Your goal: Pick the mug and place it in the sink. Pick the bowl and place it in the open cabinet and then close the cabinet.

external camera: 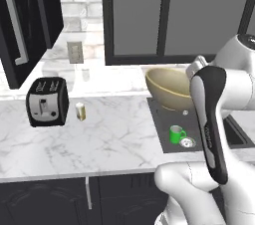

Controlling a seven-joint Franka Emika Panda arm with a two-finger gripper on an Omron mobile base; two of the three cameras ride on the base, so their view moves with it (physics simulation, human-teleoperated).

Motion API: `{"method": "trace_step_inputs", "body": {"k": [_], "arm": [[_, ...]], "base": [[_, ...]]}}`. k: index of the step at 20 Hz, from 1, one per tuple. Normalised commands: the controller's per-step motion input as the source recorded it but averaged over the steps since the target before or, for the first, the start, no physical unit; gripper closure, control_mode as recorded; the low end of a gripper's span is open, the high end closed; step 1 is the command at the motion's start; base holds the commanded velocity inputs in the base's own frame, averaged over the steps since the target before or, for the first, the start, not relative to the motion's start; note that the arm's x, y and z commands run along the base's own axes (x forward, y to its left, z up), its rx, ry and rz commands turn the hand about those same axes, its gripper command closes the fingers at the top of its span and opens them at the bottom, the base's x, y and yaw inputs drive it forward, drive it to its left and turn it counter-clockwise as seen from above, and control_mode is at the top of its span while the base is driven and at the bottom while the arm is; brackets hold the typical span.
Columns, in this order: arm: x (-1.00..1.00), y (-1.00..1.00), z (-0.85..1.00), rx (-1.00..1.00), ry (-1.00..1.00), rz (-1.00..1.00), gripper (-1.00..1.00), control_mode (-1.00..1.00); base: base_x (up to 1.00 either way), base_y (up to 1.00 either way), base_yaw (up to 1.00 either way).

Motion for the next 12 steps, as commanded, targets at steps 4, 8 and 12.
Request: {"method": "trace_step_inputs", "body": {"k": [4, 8, 12], "arm": [[-0.38, 0.00, 0.00, 0.00, -0.08, 0.06, 1.00, -1.00], [-0.16, 0.00, 0.00, 0.00, -0.04, 0.00, 1.00, -1.00], [-0.16, 0.00, 0.00, 0.00, -0.01, -0.02, 1.00, -1.00]], "base": [[0.00, 0.00, 0.00], [0.00, 0.00, 0.00], [0.00, 0.00, 0.00]]}}
